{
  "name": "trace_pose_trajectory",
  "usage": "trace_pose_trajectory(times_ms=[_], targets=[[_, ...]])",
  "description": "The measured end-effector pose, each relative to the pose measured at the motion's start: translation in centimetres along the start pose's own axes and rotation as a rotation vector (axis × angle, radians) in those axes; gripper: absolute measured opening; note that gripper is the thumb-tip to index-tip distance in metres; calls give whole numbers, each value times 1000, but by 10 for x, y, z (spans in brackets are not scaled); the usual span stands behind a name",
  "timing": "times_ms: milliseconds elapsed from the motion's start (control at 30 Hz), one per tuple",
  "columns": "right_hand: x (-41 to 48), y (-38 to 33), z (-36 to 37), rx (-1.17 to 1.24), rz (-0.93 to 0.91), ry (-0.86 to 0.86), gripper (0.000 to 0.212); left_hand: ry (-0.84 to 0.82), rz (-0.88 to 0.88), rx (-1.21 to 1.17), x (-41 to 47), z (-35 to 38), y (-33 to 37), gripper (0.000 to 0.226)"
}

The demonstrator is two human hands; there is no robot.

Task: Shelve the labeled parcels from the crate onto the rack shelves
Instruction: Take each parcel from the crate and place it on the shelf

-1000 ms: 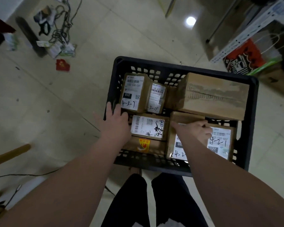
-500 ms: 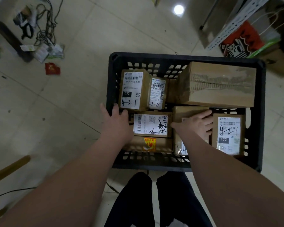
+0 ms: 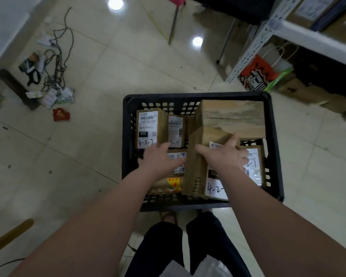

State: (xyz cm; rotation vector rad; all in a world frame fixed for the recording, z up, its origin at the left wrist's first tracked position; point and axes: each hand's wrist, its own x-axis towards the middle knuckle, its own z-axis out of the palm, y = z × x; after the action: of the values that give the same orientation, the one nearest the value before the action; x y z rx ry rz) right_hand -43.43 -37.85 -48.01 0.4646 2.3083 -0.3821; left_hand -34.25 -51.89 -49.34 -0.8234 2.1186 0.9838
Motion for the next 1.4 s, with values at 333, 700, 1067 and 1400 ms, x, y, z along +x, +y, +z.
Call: trace_pose_trajectory(times_ms=[333,700,1067,1400], targets=[[-57,7,-87,697,-130,-274,130,-204,59,-841,-80,-15,61,106],[-106,55,-144,997,-396,-717,67,-231,240,-1174,-144,-42,105,58],[-115,126,-205,1307,-450,-465,66,-442,325,-791,-173,-20,184,68],[-95,237,-345,1177,-546,-315,82,-295,439,-792,-228,48,360,71]])
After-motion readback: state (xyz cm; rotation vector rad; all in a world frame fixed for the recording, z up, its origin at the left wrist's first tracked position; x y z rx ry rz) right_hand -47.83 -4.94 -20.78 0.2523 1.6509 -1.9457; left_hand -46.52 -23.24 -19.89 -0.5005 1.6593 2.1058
